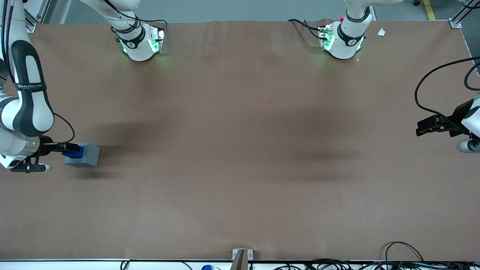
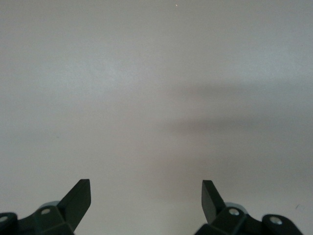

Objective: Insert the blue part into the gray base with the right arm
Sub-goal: 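Open the right gripper and raise it off the block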

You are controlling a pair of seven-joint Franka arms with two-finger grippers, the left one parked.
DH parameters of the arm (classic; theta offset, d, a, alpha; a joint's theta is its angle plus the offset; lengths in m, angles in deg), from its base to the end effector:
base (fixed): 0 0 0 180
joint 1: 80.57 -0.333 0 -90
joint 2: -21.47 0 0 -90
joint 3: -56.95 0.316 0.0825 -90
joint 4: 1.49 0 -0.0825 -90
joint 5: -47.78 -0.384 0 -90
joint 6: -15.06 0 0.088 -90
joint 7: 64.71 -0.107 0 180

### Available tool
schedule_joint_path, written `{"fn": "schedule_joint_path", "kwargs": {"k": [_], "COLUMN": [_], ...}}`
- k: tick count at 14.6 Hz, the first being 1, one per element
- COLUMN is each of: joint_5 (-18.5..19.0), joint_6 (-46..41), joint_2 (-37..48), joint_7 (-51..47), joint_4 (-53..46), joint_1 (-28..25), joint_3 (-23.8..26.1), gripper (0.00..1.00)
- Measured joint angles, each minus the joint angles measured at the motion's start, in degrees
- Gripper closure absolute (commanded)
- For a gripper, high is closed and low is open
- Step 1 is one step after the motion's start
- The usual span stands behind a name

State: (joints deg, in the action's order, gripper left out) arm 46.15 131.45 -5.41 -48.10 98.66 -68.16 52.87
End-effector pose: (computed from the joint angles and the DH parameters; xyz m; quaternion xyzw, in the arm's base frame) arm 0.6146 -0.1765 0.2914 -0.9957 0.0041 0.0895 0.0221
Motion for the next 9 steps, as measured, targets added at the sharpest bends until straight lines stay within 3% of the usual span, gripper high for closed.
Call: {"fn": "schedule_joint_path", "kwargs": {"k": [4,9], "joint_5": [-0.01,-0.67], "joint_6": [-2.2,-14.42], "joint_2": [1.05,8.46], "joint_7": [-0.01,-0.05], "joint_4": [-1.61,-8.0], "joint_1": [-0.83,-2.89], "joint_3": [0.37,0.57], "gripper": [0.0,0.0]}}
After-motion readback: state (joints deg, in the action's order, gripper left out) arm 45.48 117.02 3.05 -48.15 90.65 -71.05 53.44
